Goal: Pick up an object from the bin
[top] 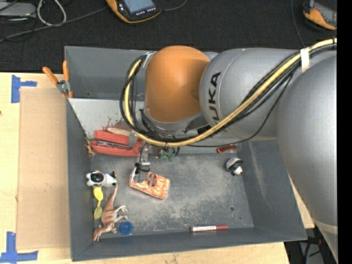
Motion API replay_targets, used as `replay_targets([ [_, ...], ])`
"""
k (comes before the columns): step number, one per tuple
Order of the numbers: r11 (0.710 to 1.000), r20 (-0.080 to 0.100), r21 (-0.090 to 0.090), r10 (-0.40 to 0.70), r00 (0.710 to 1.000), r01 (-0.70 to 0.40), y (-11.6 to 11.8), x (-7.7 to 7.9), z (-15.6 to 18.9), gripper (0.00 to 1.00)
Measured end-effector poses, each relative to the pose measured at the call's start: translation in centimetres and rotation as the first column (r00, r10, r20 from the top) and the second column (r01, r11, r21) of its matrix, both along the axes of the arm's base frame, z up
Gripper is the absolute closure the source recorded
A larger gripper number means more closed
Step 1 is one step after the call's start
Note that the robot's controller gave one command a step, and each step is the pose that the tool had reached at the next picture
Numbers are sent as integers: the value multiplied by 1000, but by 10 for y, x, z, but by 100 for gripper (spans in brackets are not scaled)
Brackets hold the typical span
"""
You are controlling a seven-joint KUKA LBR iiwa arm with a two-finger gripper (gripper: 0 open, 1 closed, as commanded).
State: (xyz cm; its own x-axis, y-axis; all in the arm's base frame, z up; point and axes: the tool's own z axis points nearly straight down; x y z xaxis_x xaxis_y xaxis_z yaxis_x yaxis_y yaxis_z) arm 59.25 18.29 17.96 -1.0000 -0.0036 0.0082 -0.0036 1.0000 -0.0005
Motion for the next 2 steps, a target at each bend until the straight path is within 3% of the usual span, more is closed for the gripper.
replay_targets([
  [1,1000,7,1,-4,1000,4,-1,2,5,0],
  [2,996,5,2,87,996,-88,-39,-12,-8,0],
])
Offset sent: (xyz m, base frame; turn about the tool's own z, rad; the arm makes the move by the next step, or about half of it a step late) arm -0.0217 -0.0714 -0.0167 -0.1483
